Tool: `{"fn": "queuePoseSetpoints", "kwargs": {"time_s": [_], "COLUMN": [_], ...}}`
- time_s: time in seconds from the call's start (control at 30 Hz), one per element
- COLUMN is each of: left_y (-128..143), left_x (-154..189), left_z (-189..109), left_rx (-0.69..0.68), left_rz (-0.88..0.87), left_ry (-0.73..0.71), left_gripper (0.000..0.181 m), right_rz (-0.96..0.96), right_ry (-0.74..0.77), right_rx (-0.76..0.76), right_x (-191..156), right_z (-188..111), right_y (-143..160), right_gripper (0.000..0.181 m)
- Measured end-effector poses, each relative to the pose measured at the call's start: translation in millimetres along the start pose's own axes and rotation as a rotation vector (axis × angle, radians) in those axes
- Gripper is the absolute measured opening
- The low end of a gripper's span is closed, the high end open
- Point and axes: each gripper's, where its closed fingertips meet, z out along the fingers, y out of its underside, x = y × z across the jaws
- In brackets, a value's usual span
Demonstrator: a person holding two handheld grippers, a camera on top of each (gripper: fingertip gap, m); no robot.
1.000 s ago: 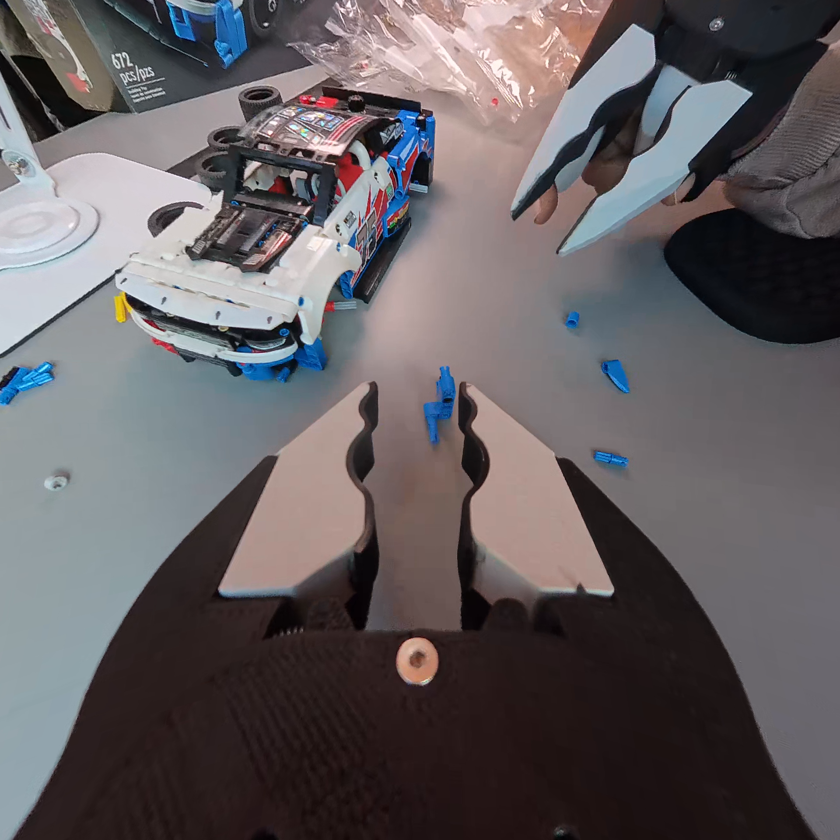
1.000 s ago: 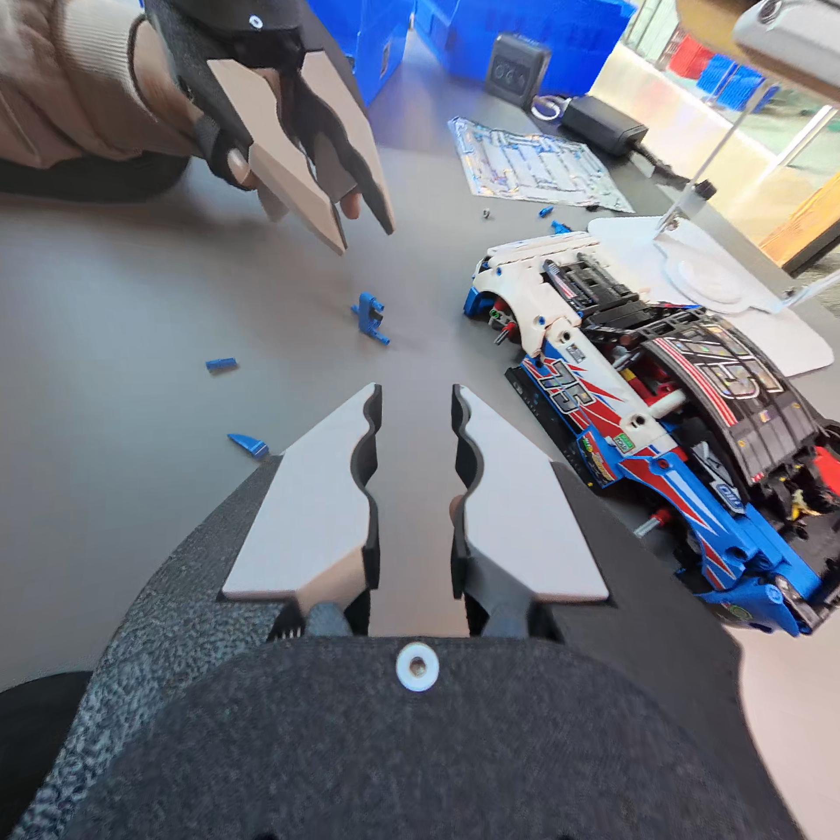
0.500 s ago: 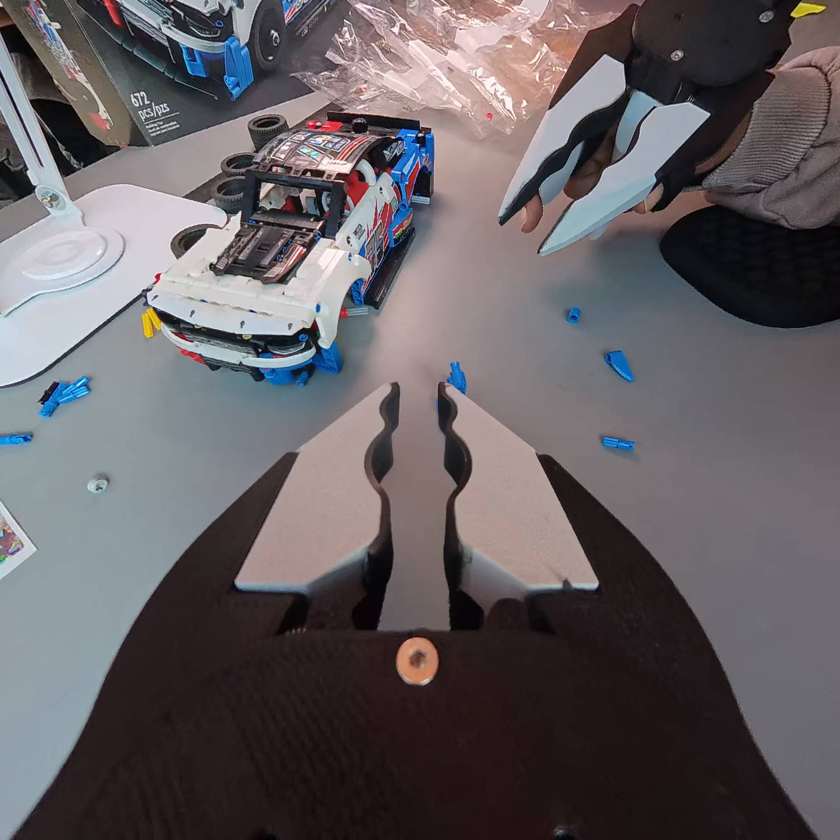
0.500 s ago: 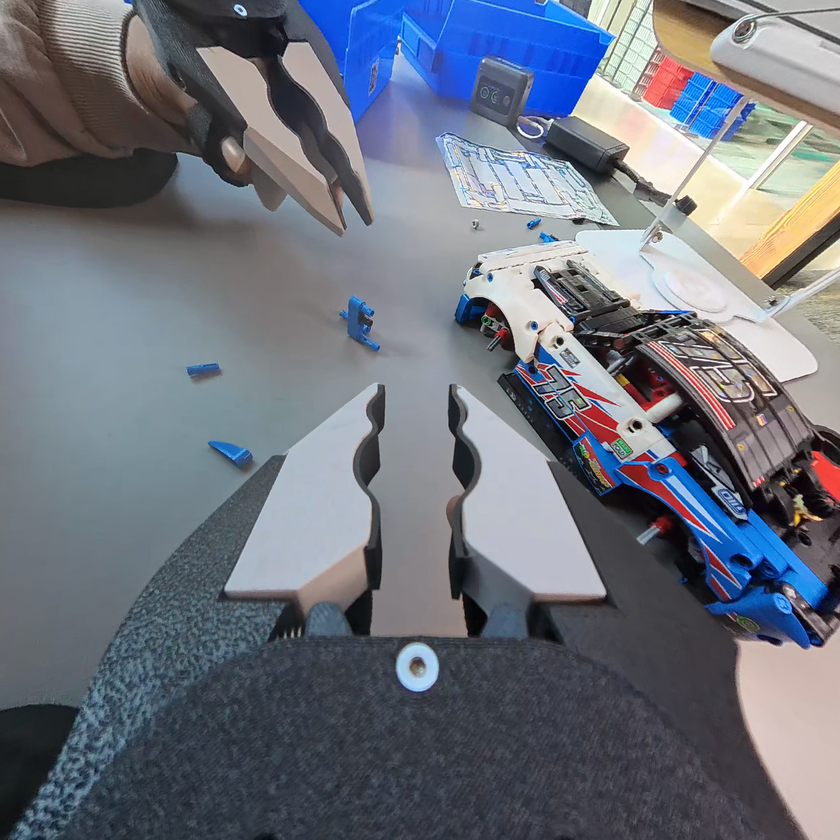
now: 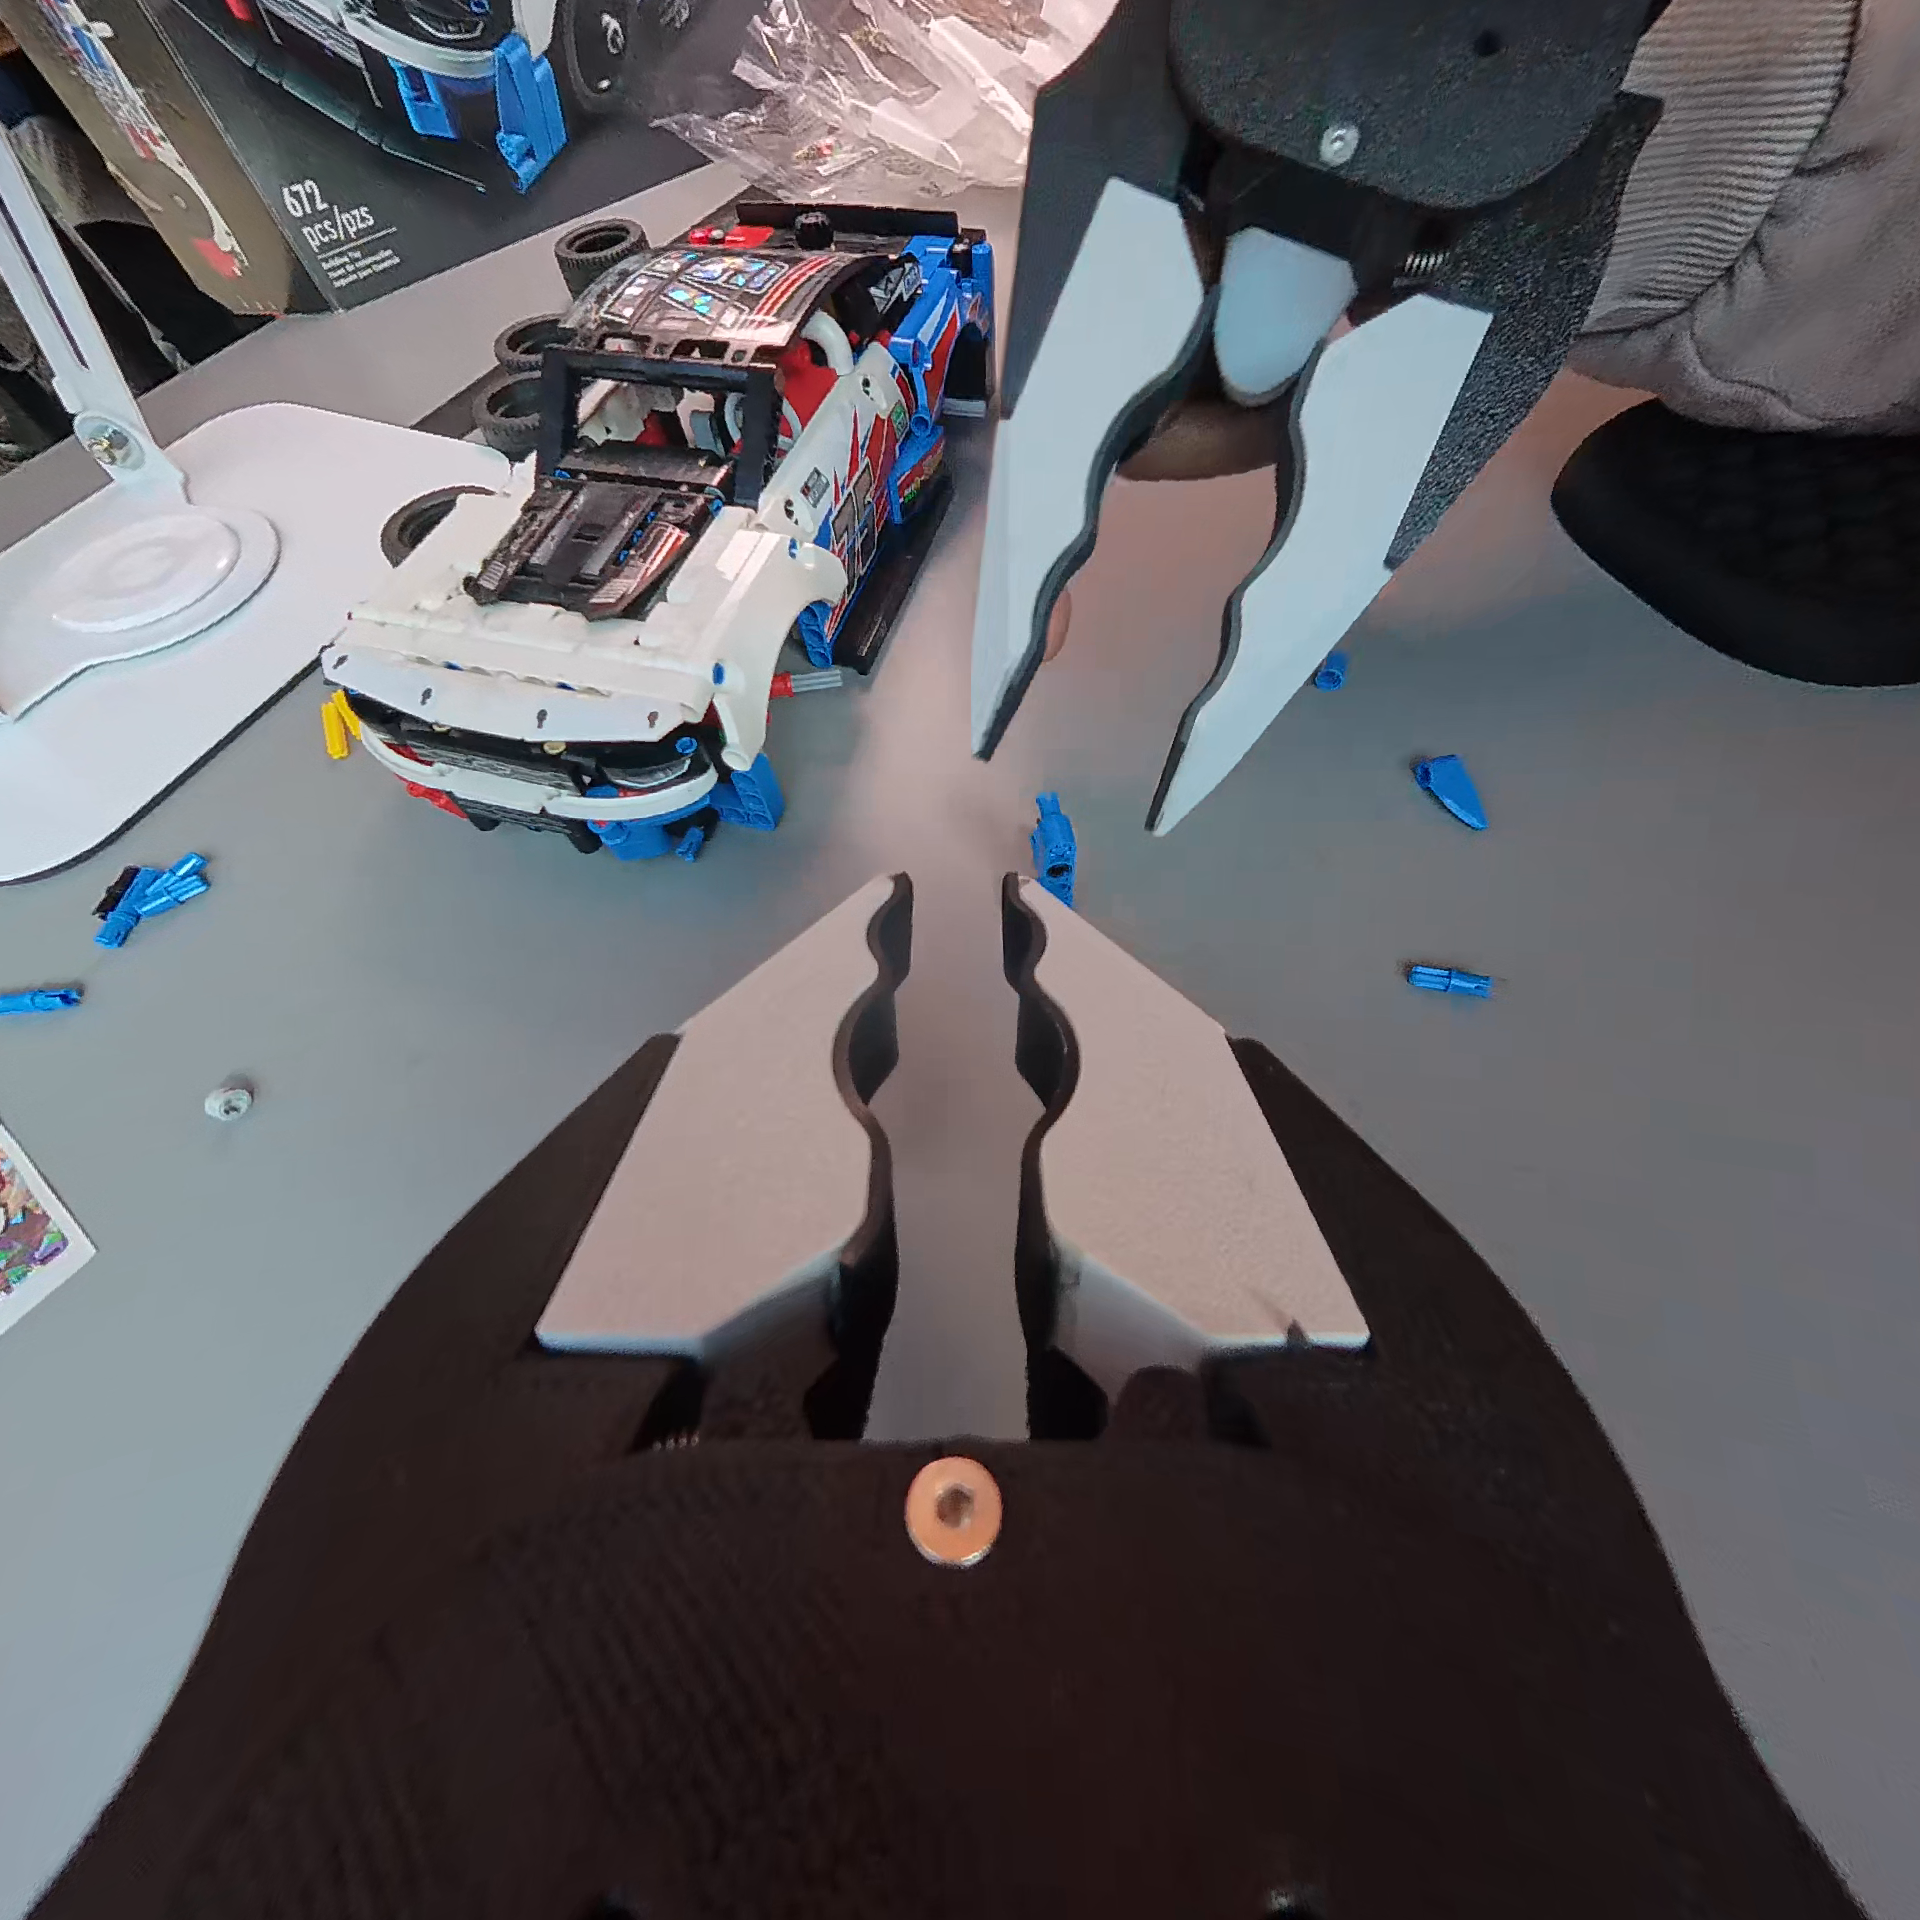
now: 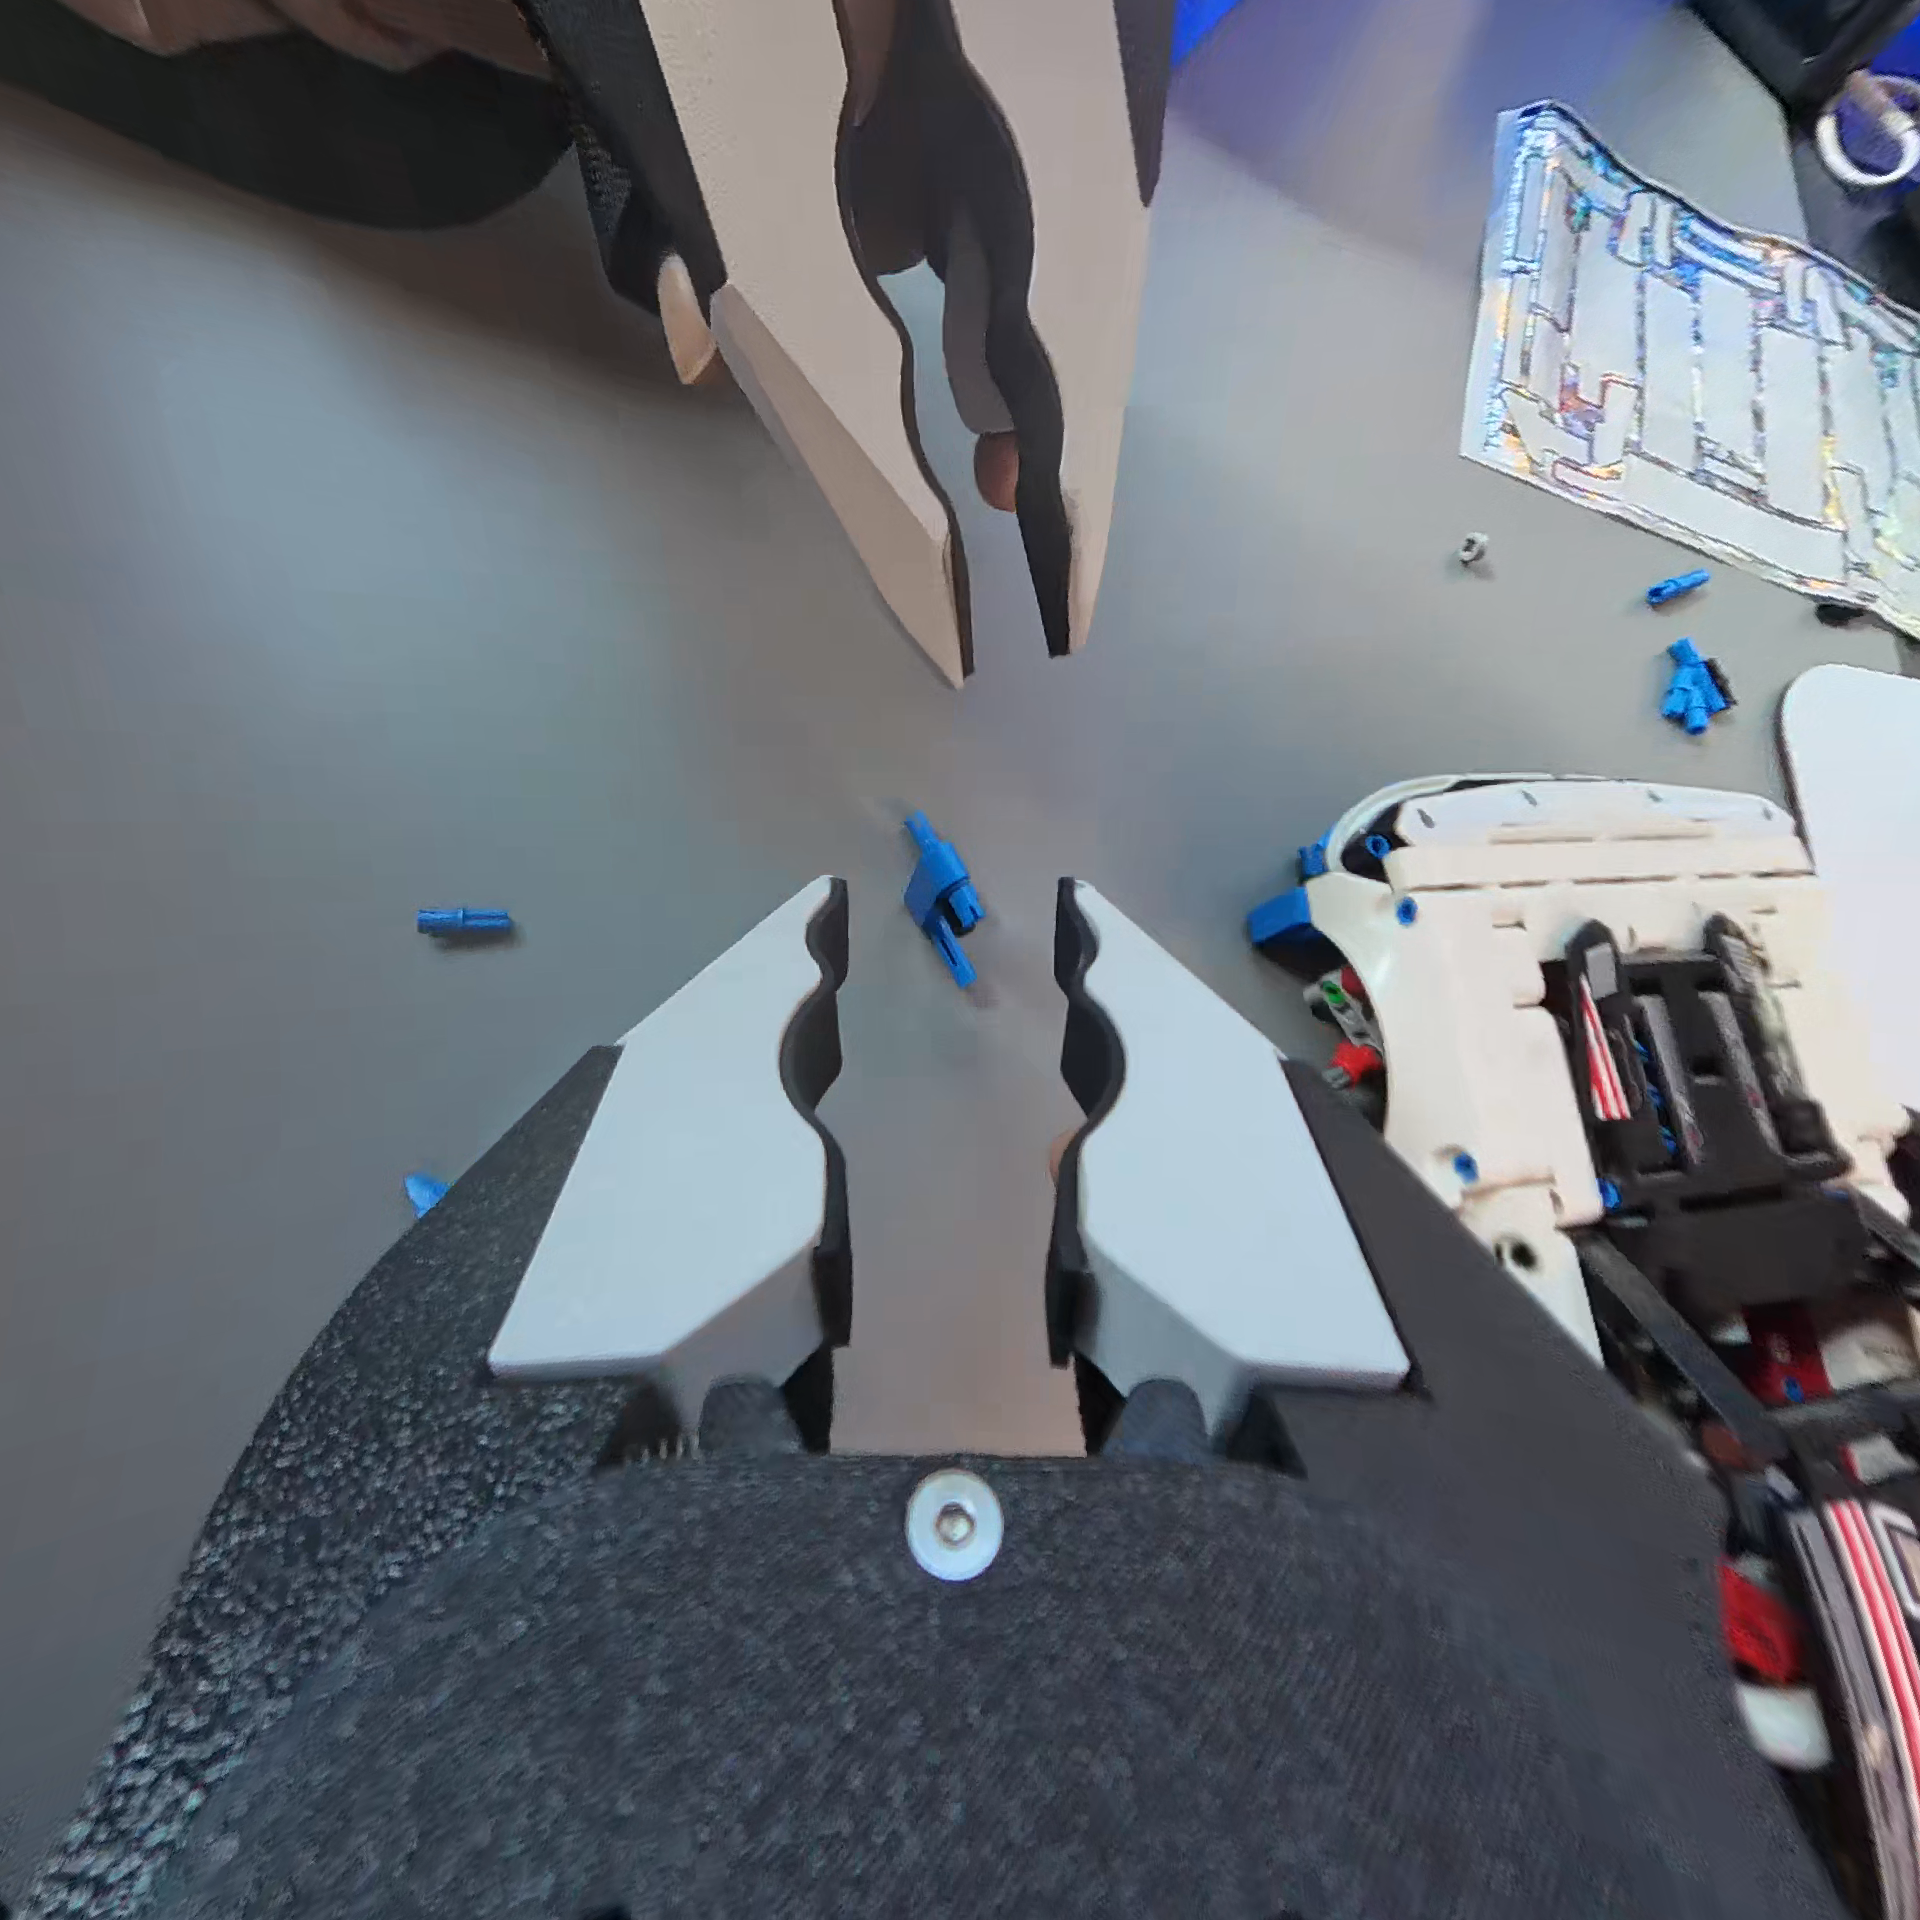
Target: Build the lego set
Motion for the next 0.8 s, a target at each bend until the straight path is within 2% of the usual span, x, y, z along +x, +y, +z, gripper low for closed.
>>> {"fn": "queuePoseSetpoints", "kwargs": {"time_s": [0.03,0.13,0.3,0.4,0.8], "left_y": [0,0,-1,-2,-2], "left_x": [1,3,7,7,6], "left_z": [0,0,0,0,0], "left_rx": [0.0,0.0,0.004,0.01,0.014], "left_rz": [0.004,0.012,0.017,0.016,0.004], "left_ry": [0.002,0.008,0.028,0.032,0.025], "left_gripper": [0.015,0.014,0.014,0.014,0.015], "right_rz": [-0.003,-0.012,-0.01,0.005,0.038], "right_ry": [-0.023,-0.069,-0.09,-0.102,-0.14], "right_rx": [-0.007,-0.051,-0.089,-0.078,-0.114], "right_x": [-1,-3,-6,-9,-26], "right_z": [6,16,19,17,0], "right_y": [-1,2,12,13,25], "right_gripper": [0.039,0.036,0.012,0.007,0.005]}}
